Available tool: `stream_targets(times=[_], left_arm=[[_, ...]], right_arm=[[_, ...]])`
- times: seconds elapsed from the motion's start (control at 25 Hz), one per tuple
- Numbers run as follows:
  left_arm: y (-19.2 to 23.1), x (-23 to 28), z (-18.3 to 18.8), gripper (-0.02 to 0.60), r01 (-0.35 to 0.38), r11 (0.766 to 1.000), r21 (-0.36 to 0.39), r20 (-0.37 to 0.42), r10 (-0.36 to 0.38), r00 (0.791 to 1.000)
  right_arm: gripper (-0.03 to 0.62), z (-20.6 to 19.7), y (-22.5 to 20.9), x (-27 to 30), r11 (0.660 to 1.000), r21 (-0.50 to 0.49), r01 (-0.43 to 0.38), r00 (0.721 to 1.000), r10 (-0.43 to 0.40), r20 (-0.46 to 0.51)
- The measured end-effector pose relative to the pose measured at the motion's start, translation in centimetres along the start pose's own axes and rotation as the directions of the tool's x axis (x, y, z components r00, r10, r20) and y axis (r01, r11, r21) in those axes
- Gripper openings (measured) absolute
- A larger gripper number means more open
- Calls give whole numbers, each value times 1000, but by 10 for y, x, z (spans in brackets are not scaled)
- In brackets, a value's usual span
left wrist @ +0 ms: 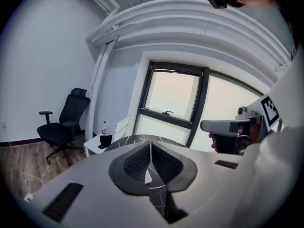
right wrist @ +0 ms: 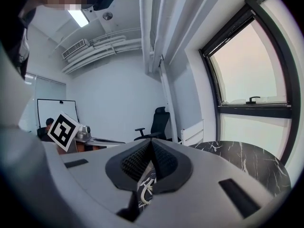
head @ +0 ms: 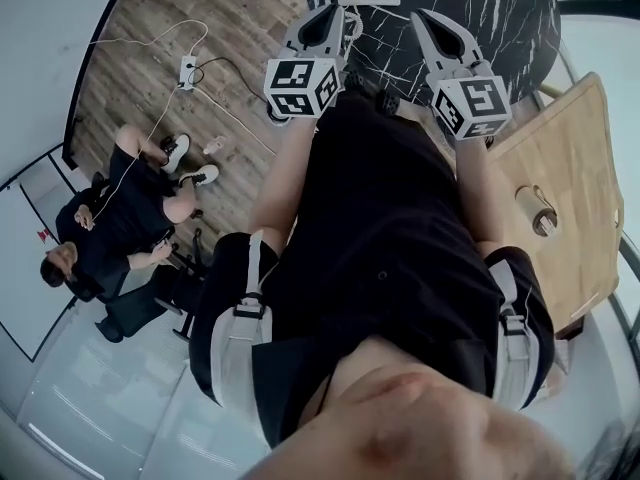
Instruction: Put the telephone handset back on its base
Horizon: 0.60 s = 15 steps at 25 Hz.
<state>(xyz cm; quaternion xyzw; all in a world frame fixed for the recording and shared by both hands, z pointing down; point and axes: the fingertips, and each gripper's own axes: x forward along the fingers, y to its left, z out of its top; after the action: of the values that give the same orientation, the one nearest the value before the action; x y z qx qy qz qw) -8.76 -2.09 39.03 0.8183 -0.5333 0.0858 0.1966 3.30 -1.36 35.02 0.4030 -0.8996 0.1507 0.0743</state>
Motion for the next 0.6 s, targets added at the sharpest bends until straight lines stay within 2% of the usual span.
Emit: stream_targets(times=[0.24,0.6], left_arm=[[-16,-20,0,23,-29,1000,-2,32,30,999],[-27,-41,4,23,-51,999,0,58,51,997]], right_arm=[[29,-1,13,-18,998,-11,-60,998,60,19],[29,1,24,-31,995,-32,-90,995,91,32]])
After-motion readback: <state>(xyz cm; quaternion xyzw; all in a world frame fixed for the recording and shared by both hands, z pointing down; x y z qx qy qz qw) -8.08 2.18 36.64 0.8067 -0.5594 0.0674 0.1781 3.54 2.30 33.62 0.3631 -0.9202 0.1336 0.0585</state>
